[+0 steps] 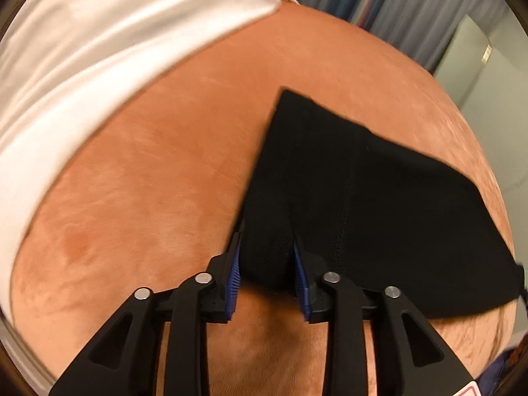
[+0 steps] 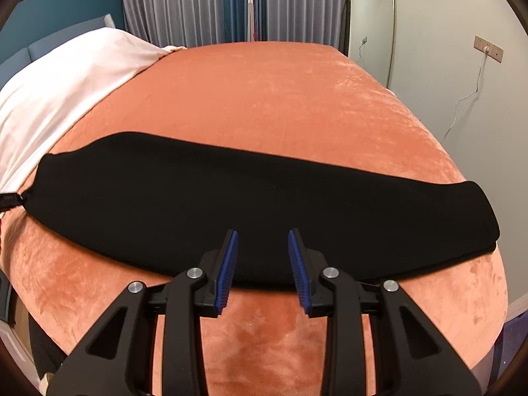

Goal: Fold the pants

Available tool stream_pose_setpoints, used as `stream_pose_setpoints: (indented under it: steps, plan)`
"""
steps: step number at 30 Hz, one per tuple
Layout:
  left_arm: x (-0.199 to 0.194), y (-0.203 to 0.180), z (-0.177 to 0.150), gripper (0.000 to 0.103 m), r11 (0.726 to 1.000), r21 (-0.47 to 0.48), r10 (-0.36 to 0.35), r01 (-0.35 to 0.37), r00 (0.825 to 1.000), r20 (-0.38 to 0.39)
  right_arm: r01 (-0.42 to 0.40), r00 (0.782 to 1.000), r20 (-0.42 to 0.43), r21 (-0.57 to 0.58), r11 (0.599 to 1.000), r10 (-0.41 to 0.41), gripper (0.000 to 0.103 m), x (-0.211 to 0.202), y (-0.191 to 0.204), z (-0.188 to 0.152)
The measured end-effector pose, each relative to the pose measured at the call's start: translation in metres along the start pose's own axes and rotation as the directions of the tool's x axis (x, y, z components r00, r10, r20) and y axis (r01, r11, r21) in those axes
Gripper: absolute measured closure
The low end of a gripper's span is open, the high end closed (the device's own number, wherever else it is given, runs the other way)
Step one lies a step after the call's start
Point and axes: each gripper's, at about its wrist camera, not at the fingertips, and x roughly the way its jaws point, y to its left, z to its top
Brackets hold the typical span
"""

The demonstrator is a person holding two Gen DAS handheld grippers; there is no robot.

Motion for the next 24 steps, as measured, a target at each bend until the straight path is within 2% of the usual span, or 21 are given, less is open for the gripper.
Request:
stream_pose_setpoints:
  steps: [1,3,4,6,7,8,9,11,12,13,15,18,19,20,24]
  plan:
    - [-0.011,0.003,0.0,0.068,1.0,-0.003,0.025,-0.025,0.999,0.027,0.001,1.0,0.002,0.003,1.0,-0.001,0.072,-0.002,-0.002,-0.001]
    - [-0.03,0.006,0.002,0.066,0.997,-0.016,0.076,-0.075,0.995,0.072,0.006,1.0,0.01,0.017,1.0,-0.006,0.065,-0.006,-0.012,-0.004]
    - [-0.046,0.006,0.004,0.066,0.983,-0.017,0.184,-0.183,0.976,0.116,0.019,1.0,0.017,0.021,1.0,-0.02,0.057,-0.009,-0.018,-0.006]
    - [-0.066,-0.001,0.007,0.068,0.946,0.012,0.316,-0.323,0.932,0.176,0.056,0.998,0.019,0.035,0.998,-0.056,0.055,-0.013,-0.037,-0.013]
    - [-0.08,-0.008,0.008,0.068,0.936,0.025,0.339,-0.351,0.918,0.206,0.068,0.998,0.014,0.046,0.997,-0.068,0.055,-0.013,-0.045,-0.017]
    - [-0.088,-0.018,0.008,0.068,0.936,0.038,0.332,-0.349,0.916,0.226,0.098,0.995,0.005,0.067,0.993,-0.098,0.055,-0.013,-0.061,-0.022]
    - [-0.095,-0.032,0.007,0.066,0.942,0.057,0.307,-0.329,0.921,0.24,0.122,0.992,-0.004,0.086,0.989,-0.122,0.055,-0.012,-0.075,-0.027]
    - [-0.099,-0.073,0.004,0.05,0.956,0.118,0.233,-0.268,0.941,0.246,0.165,0.986,-0.017,0.144,0.976,-0.164,0.055,-0.012,-0.105,-0.037]
    - [-0.094,-0.1,-0.002,0.034,0.957,0.162,0.198,-0.242,0.949,0.247,0.177,0.984,-0.024,0.189,0.966,-0.175,0.055,-0.013,-0.124,-0.043]
    - [-0.087,-0.122,-0.004,0.028,0.953,0.19,0.186,-0.236,0.951,0.247,0.192,0.981,-0.033,0.245,0.95,-0.189,0.055,-0.015,-0.147,-0.049]
    - [-0.068,-0.162,-0.016,0.028,0.945,0.24,0.165,-0.22,0.959,0.229,0.209,0.978,-0.049,0.344,0.916,-0.205,0.053,-0.02,-0.19,-0.059]
    - [-0.029,-0.214,-0.034,0.028,0.957,0.265,0.083,-0.114,0.989,0.125,0.275,0.959,-0.062,0.432,0.859,-0.276,0.049,-0.03,-0.243,-0.066]
    - [-0.02,-0.23,-0.041,0.028,0.96,0.263,0.07,-0.097,0.991,0.111,0.287,0.954,-0.051,0.442,0.85,-0.295,0.049,-0.035,-0.255,-0.064]
    - [-0.014,-0.244,-0.047,0.028,0.961,0.267,0.056,-0.079,0.994,0.095,0.289,0.952,-0.033,0.438,0.851,-0.306,0.049,-0.038,-0.263,-0.059]
    - [-0.002,-0.276,-0.063,0.028,0.955,0.289,0.055,-0.073,0.996,0.07,0.276,0.957,-0.009,0.322,0.906,-0.289,0.049,-0.016,-0.286,-0.016]
